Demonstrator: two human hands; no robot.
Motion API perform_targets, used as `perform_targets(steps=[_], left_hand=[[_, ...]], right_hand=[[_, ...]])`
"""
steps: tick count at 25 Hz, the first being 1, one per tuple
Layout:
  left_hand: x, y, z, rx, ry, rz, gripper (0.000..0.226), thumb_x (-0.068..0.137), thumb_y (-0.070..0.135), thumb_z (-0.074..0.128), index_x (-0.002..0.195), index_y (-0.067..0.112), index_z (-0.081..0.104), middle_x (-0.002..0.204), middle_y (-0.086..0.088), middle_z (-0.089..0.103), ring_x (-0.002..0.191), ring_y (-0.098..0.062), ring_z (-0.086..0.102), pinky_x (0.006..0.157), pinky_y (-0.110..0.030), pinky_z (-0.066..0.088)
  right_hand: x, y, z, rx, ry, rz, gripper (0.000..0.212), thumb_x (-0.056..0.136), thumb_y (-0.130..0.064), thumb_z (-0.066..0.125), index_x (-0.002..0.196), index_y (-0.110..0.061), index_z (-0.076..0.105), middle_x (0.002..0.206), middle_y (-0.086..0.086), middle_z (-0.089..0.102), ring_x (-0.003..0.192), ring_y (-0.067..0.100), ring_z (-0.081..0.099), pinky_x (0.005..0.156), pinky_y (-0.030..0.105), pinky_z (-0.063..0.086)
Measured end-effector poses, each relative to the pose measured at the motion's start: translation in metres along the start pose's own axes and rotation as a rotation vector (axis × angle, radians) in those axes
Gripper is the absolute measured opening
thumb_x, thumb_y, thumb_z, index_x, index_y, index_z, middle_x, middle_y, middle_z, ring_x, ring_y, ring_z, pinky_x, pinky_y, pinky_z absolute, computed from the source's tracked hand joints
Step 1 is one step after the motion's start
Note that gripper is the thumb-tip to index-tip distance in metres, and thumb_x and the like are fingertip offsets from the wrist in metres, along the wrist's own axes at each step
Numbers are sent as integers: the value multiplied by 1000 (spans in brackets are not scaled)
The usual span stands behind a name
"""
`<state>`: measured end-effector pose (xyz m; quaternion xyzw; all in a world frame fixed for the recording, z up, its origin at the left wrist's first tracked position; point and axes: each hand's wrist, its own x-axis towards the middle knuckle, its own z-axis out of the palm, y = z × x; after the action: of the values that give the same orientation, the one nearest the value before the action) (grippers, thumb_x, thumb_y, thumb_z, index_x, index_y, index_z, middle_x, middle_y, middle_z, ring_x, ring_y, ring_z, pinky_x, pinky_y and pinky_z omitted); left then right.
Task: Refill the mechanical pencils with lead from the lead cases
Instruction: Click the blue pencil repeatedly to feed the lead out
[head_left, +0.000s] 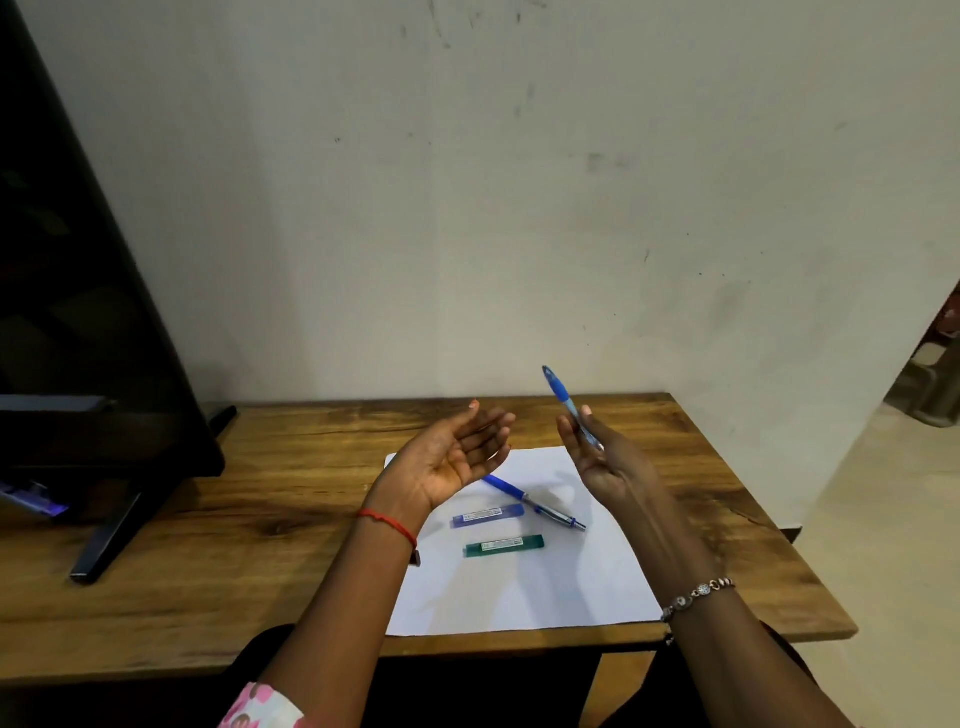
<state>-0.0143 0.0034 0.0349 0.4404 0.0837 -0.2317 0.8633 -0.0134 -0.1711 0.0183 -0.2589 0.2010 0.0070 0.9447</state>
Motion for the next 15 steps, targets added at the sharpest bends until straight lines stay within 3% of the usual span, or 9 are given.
perform_targets(steps=[3, 7, 11, 15], left_hand=[[-2, -2, 0, -8, 17, -11, 24, 93, 18, 50, 88, 0, 64, 72, -10, 73, 56, -14, 68, 60, -28, 58], [0, -4, 0, 7, 31, -15, 23, 93, 17, 50, 88, 0, 65, 72, -10, 73, 56, -14, 68, 59, -28, 58], [1, -7, 0, 22, 37, -26, 24, 93, 18, 49, 87, 1, 65, 70, -9, 73, 55, -14, 68, 57, -27, 57], [2, -9, 0, 23, 50, -36, 23, 93, 17, 50, 87, 1, 65, 70, -9, 73, 56, -14, 68, 59, -27, 58]], right_hand=[[-2, 0, -1, 50, 34, 3, 9, 88, -3, 59, 82, 4, 57, 78, 19, 63, 47, 21, 68, 50, 26, 58], [1, 0, -2, 64, 68, 20, 10, 89, -4, 57, 83, 4, 56, 83, 19, 59, 47, 21, 67, 48, 26, 57], [0, -2, -4, 173, 59, 42, 10, 91, -4, 56, 86, 4, 54, 84, 19, 57, 70, 23, 64, 48, 26, 57], [1, -5, -4, 180, 47, -123, 9, 89, -4, 58, 94, 4, 56, 89, 17, 60, 58, 20, 68, 56, 24, 58]])
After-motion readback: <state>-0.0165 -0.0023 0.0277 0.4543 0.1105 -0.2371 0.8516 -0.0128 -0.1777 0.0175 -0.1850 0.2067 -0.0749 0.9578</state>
